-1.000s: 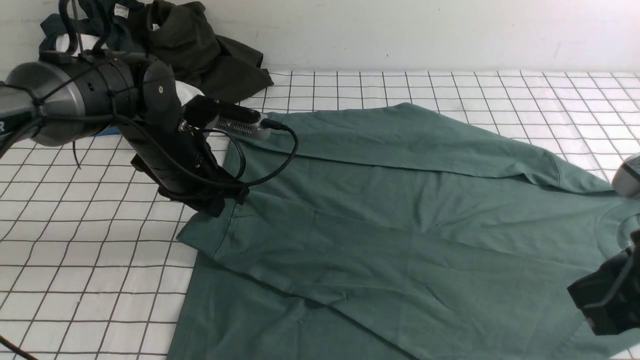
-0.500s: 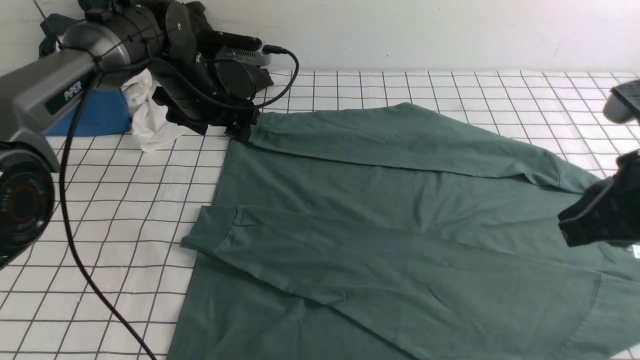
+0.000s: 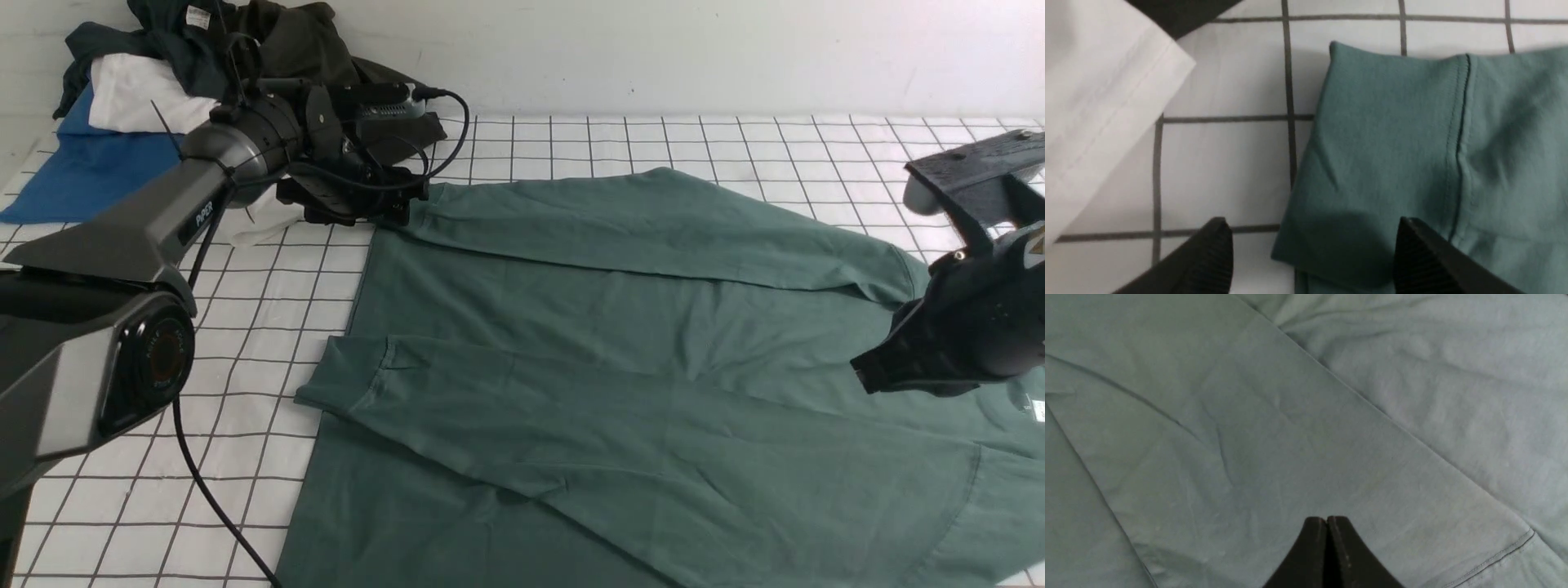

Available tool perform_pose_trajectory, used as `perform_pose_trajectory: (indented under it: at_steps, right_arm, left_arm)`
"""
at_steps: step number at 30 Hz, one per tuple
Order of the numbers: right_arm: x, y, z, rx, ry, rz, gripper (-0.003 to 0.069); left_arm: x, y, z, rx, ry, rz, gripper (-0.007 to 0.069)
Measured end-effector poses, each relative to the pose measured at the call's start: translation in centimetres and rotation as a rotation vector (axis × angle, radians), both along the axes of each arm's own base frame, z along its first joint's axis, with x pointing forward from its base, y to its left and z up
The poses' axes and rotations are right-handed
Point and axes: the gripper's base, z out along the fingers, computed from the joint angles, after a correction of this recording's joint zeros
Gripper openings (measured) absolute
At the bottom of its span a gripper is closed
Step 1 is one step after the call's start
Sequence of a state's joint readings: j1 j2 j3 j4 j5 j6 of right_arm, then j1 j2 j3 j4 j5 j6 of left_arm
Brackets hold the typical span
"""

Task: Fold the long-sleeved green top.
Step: Use the left arm to clamp the cuff farthest from it

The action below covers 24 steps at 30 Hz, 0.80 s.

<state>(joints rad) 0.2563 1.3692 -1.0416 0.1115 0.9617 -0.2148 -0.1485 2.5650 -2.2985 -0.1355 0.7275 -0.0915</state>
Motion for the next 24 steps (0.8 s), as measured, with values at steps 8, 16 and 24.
perform_pose_trajectory:
  at_steps: [8, 16, 24]
  right_arm:
    - [0.4, 0.1, -0.6, -0.006, 0.021, 0.000, -0.0014]
    - [0.4, 0.1, -0.6, -0.006, 0.021, 0.000, -0.0014]
    - [0.4, 0.1, -0.6, -0.005, 0.021, 0.000, -0.0014]
  left_arm:
    - [0.3, 0.1, -0.5, -0.015, -0.017, 0.020, 0.0400]
    - [0.3, 0.1, 0.2, -0.011, -0.008, 0.010, 0.0079]
    - [-0.8, 0.0, 5.4, 0.001, -0.050, -0.062, 0.0008]
